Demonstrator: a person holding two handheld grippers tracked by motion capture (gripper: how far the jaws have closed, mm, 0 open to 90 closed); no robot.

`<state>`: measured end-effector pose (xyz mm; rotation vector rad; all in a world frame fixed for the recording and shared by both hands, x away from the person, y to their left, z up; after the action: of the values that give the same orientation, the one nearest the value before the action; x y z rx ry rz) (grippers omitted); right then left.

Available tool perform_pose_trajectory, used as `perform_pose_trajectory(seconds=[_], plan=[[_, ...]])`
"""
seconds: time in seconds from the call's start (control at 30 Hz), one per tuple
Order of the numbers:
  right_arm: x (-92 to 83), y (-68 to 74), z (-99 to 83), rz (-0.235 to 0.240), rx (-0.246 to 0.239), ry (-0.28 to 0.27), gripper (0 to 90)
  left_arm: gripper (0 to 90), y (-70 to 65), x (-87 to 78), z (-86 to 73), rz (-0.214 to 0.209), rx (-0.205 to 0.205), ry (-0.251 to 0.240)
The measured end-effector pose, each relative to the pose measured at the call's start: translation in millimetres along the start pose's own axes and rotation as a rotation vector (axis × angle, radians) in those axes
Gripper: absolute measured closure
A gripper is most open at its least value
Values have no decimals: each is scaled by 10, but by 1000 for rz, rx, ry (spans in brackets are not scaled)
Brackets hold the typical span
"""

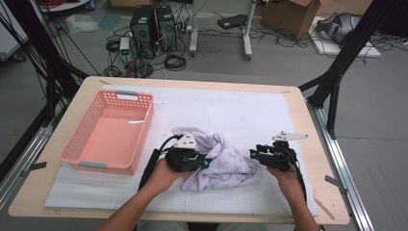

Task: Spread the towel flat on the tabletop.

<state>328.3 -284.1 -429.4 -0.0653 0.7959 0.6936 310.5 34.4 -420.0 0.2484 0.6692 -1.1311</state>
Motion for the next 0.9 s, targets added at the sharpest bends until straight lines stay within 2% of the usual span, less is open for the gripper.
perform_pose_trajectory(seconds=[0.07,0.1,0.13,0.23,0.27,0.3,0.33,0.37,0.4,0.43,0.47,0.5,0.57,0.6,0.63,0.67,0.8,0.87,0.9], plan=[[31,60,29,41,-5,-7,551,790,10,-101,-128,14,-15,-7],[92,155,69,103,-26,0,520,791,11,-148,-184,23,-25,-13],[92,155,69,103,-26,0,520,791,15,-192,-234,30,-30,-17],[258,363,122,199,-82,48,505,792,17,-293,-341,43,-47,-25],[402,476,129,181,-137,115,574,792,18,-319,-365,46,-49,-25],[402,476,129,181,-137,115,574,792,16,-340,-384,48,-54,-28],[496,522,105,122,-211,195,813,792,15,-364,-401,52,-55,-28],[496,522,105,122,-211,195,813,792,12,-384,-415,56,-59,-35],[490,510,93,90,-227,209,851,792,8,-403,-431,59,-61,-37],[447,474,82,71,-211,202,867,792,8,-418,-446,64,-61,-38],[310,341,49,10,-175,164,873,792,1,-426,-463,65,-69,-44],[310,341,49,10,-175,164,873,792,3,-440,-481,66,-65,-40],[135,176,-23,-61,-125,145,873,792,0,-457,-515,64,-77,-45],[-40,21,-123,-89,-61,117,873,792,-1,-463,-531,62,-81,-48],[-40,21,-123,-89,-61,117,873,792,-7,-466,-545,61,-88,-48],[-121,-42,-179,-99,-41,107,873,791,-11,-465,-555,56,-91,-52],[-385,-172,-427,-166,-23,131,871,771,-41,-464,-557,41,-99,-53],[-466,-184,-525,-193,-27,153,852,690,-40,-474,-508,40,-109,-68],[-497,-176,-556,-207,-35,161,804,621,-31,-482,-470,46,-113,-79]])
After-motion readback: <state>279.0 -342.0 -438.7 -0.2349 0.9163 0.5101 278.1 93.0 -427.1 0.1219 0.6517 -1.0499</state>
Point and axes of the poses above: each handheld gripper's, and its own axes: x roughly forward along the jaws, z roughly out of its top, y roughly to its left, the point moved 2 cm from there along x, roughly forward along the jaws, and after that the axes turned 6 degrees about y, right-handed, at the moved point
